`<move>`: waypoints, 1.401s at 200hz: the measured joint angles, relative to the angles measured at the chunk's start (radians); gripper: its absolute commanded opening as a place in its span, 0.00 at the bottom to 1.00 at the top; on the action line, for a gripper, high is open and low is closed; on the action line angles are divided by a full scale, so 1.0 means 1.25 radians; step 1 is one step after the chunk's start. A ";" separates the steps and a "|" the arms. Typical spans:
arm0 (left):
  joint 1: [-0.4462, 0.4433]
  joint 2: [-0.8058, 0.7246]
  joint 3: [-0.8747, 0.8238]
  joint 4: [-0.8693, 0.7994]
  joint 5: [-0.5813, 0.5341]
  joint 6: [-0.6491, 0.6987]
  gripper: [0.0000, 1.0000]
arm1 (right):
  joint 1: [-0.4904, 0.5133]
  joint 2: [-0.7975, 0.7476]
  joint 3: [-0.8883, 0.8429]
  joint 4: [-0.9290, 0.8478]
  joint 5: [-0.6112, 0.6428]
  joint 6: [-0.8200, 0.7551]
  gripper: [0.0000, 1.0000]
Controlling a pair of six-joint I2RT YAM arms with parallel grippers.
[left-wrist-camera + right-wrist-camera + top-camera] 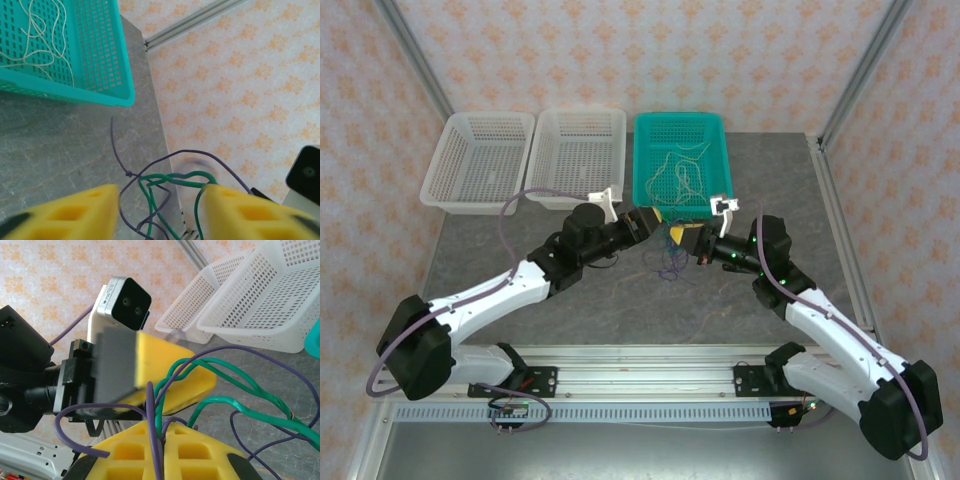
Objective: Untangle the cables
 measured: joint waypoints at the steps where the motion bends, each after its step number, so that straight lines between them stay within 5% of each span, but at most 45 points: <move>1: 0.000 0.001 0.000 0.000 0.001 0.002 0.07 | 0.000 0.000 0.000 0.000 0.000 0.000 0.01; 5: 0.000 0.003 0.002 0.001 0.002 0.001 0.00 | 0.000 0.001 -0.001 0.000 0.001 -0.001 0.02; 24: 0.000 0.005 0.011 0.000 0.004 0.007 0.00 | 0.002 0.002 -0.016 -0.005 0.031 -0.006 0.05; 65: -0.009 -0.061 0.015 -0.087 -0.021 0.065 0.00 | 0.007 0.008 -0.130 -0.096 0.280 0.037 0.16; 106: 0.025 -0.238 0.054 -0.287 -0.123 0.153 0.00 | -0.053 0.020 -0.171 -0.228 0.483 0.138 0.16; 168: 0.097 -0.391 0.108 -0.529 -0.310 0.223 0.00 | -0.141 0.097 -0.120 -0.403 0.650 0.258 0.33; 198: 0.102 -0.417 0.113 -0.579 -0.340 0.248 0.00 | -0.154 0.076 -0.121 -0.390 0.624 0.250 0.57; 221: 0.102 -0.396 0.114 -0.582 -0.327 0.255 0.00 | -0.153 0.012 -0.130 -0.296 0.487 0.193 0.80; 249: 0.102 -0.342 0.111 -0.578 -0.301 0.254 0.00 | -0.093 -0.025 -0.118 -0.192 0.300 0.083 0.85; 280: 0.102 -0.319 0.097 -0.580 -0.284 0.254 0.00 | 0.031 0.033 -0.055 -0.172 0.219 -0.016 0.84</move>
